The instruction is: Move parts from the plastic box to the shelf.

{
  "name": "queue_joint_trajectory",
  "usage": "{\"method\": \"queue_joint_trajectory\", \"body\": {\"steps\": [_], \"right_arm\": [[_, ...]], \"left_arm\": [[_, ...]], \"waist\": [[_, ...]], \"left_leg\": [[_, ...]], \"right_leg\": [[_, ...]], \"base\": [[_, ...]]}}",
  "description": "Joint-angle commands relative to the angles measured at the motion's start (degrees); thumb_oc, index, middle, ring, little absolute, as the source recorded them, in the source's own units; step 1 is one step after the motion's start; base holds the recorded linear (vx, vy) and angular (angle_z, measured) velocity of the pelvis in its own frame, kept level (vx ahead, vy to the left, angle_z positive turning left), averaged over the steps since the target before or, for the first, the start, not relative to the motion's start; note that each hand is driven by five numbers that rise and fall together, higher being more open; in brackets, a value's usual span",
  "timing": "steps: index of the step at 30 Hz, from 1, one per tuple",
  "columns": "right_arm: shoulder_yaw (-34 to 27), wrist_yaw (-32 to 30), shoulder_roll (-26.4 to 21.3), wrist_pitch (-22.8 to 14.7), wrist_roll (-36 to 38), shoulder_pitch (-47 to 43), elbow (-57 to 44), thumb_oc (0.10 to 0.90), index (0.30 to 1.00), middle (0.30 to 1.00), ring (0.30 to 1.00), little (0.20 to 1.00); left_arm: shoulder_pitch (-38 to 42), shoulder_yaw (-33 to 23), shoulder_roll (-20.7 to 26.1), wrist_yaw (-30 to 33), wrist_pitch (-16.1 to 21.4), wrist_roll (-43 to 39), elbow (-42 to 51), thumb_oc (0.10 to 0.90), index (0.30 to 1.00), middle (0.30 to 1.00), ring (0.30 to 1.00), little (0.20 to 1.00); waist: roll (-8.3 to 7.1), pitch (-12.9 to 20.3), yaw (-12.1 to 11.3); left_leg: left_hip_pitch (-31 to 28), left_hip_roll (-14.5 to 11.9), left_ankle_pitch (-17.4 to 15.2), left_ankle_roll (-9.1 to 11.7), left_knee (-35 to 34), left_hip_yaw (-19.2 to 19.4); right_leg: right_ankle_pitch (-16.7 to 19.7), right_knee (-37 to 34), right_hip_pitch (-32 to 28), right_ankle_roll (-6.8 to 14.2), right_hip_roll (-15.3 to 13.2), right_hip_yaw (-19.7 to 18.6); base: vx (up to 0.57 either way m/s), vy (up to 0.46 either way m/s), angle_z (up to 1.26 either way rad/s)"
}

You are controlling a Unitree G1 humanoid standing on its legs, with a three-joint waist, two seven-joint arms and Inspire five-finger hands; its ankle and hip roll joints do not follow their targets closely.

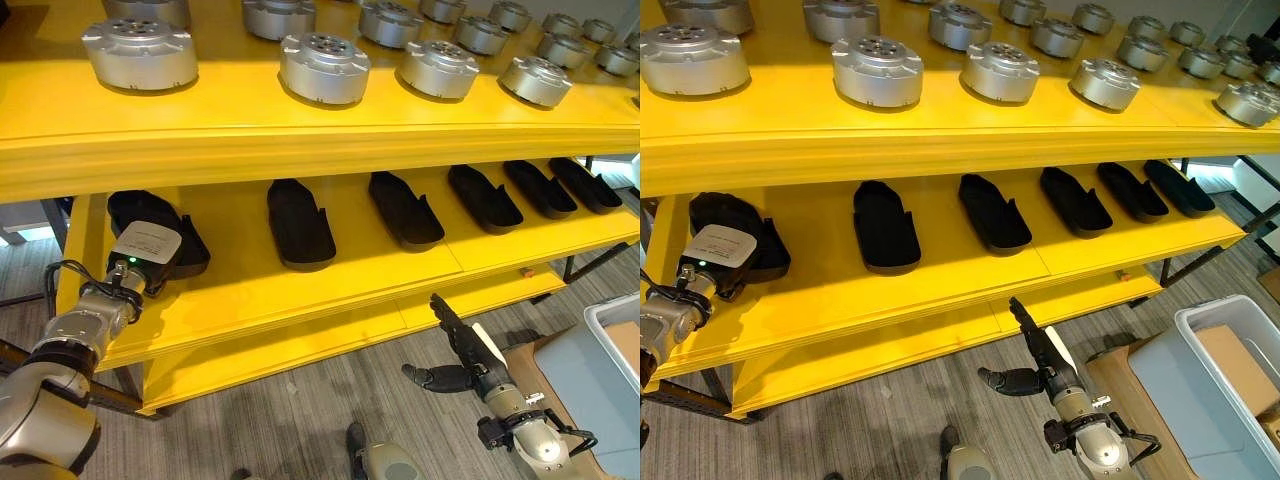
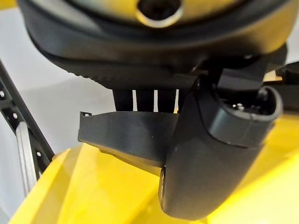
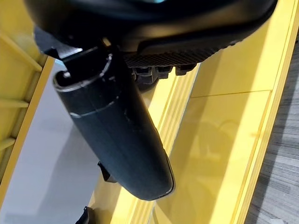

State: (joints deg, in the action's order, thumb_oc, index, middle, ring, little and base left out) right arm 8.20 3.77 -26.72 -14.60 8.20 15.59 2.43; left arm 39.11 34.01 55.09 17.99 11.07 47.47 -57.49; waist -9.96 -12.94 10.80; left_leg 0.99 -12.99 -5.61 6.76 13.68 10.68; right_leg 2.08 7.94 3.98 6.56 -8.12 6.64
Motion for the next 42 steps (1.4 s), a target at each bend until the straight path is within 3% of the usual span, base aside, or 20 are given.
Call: {"method": "queue_joint_trajectory", "body": {"steps": [1, 26, 42], "right_arm": [[-4.37, -0.19, -1.36, -3.64, 3.1, -2.44, -8.27, 0.9, 1.0, 1.0, 1.0, 1.0], [-6.29, 1.24, -1.04, -3.4, 3.01, -2.02, -8.12, 0.9, 1.0, 1.0, 1.0, 1.0], [-7.28, 0.75, -0.91, -3.43, 3.35, -2.29, -7.7, 0.9, 1.0, 1.0, 1.0, 1.0]], "left_arm": [[6.6, -4.8, 5.18, -0.04, -3.61, -4.14, 0.72, 0.4, 0.3, 0.3, 0.3, 0.3], [-2.64, -9.56, 14.51, -2.9, -0.91, -2.24, 8.5, 0.4, 0.3, 0.3, 0.3, 0.3], [-2.21, -8.23, 14.98, -3.23, -0.26, -1.49, 9.82, 0.4, 0.3, 0.3, 0.3, 0.3]], "waist": [[-2.28, 1.75, -0.91], [-2.24, 0.88, -3.17], [-2.13, 0.35, -2.99]], "left_leg": [[5.44, -1.38, -4.46, -1.87, 7.69, -0.59], [7.1, -0.96, -4.49, -1.96, 7.9, -2.33], [8.62, -0.9, -4.97, -2.22, 9.32, -2.96]], "right_leg": [[-2.29, -1.96, -4.38, 5.49, -4.2, -0.93], [-2.55, -1.99, -4.86, 5.3, -4.33, 0.89], [-2.77, -1.77, -4.2, 5.16, -4.28, 1.04]], "base": [[-0.01, -0.022, -0.04], [0.0, -0.001, 0.02], [0.0, 0.003, 0.02]]}}
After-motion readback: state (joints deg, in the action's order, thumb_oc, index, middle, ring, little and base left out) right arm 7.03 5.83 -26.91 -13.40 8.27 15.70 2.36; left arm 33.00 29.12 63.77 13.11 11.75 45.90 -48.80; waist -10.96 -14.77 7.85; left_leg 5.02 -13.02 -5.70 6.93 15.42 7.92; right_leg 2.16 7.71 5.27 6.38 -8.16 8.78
